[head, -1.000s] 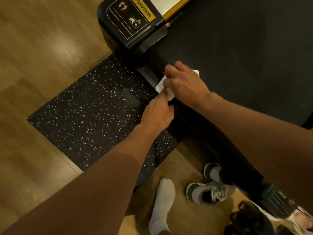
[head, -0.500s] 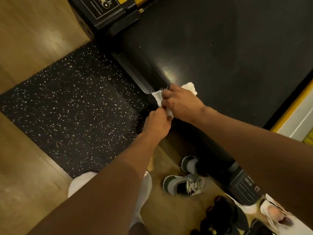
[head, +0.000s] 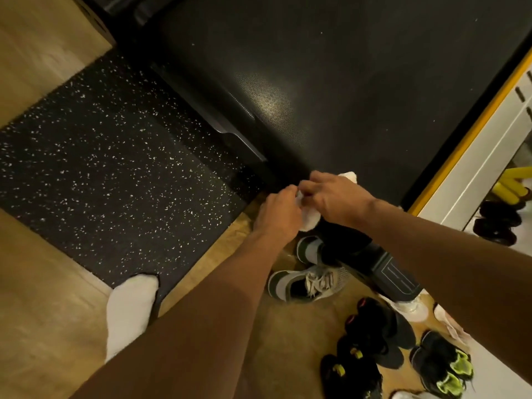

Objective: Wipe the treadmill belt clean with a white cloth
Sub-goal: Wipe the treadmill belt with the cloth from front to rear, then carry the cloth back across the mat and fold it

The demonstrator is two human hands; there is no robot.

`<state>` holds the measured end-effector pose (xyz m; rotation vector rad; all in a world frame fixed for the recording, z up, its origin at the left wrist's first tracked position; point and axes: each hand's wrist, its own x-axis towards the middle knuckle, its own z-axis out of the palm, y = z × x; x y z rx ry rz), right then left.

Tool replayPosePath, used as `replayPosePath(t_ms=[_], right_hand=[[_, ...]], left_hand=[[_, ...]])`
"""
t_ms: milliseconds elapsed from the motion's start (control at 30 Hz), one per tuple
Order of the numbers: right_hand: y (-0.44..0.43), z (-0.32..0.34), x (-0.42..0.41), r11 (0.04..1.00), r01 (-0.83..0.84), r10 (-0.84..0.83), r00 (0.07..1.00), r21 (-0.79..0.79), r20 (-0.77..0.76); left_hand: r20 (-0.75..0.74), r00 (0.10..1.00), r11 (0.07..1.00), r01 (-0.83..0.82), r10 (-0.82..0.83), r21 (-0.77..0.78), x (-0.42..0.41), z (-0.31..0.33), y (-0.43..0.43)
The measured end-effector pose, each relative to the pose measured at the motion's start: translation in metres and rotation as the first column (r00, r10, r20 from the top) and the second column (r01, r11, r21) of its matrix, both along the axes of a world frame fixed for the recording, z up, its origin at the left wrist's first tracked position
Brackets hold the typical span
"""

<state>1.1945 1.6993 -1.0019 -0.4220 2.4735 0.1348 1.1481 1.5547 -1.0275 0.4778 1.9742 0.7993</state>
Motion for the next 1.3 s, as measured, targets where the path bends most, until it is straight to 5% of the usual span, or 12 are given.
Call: replayPosePath(t_ms=[167, 267, 333, 467, 567, 833, 900, 1033, 1133, 1300], right_hand=[[0.021, 0.02, 0.072, 0.991, -0.009, -0.044, 0.92, 0.133, 0.39], [0.019, 0.021, 0.074, 0.965, 0.212, -0.254, 0.892, 0.152, 0.373], [0.007, 0.019, 0.056, 0.877, 0.475, -0.472, 0.828, 0.069, 0.302], [-0.034, 0.038, -0.003, 0.54, 0.804, -0.772, 0.591, -0.249, 0.234], [-0.073, 0.071, -0.046, 0.33, 0.857, -0.808, 0.473, -0.397, 0.35], [-0.129, 0.205, -0.135, 0.175, 0.77, -0.804, 0.472, -0.613, 0.363], [-0.136, 0.257, -0.153, 0.217, 0.703, -0.824, 0.504, -0.677, 0.259], [-0.161, 0.375, -0.202, 0.447, 0.563, -0.711, 0.695, -0.695, 0.106], [-0.183, 0.458, -0.249, 0.549, 0.376, -0.654, 0.75, -0.747, -0.102], [-0.24, 0.572, -0.32, 0.583, 0.21, -0.616, 0.744, -0.785, -0.259]], left_hand=[[0.021, 0.993, 0.993, 0.112, -0.112, 0.029, 0.031, 0.001, -0.014], [0.05, 0.99, 0.991, 0.132, -0.131, -0.01, 0.038, 0.002, -0.018], [0.069, 0.992, 0.994, 0.104, -0.101, -0.036, 0.031, 0.012, -0.022], [0.111, 0.988, 0.985, -0.094, 0.111, -0.146, -0.008, 0.05, -0.039], [0.138, 0.948, 0.949, -0.264, 0.288, -0.172, -0.051, 0.086, -0.059], [-0.082, 0.922, 0.925, -0.38, 0.378, -0.012, -0.162, 0.239, -0.112], [-0.142, 0.933, 0.944, -0.326, 0.331, 0.057, -0.179, 0.294, -0.123], [-0.324, 0.935, 0.981, -0.093, 0.144, 0.169, -0.22, 0.428, -0.15], [-0.542, 0.84, 0.989, 0.058, 0.024, 0.133, -0.264, 0.518, -0.18], [-0.728, 0.686, 0.996, 0.058, 0.012, 0.071, -0.327, 0.632, -0.248]])
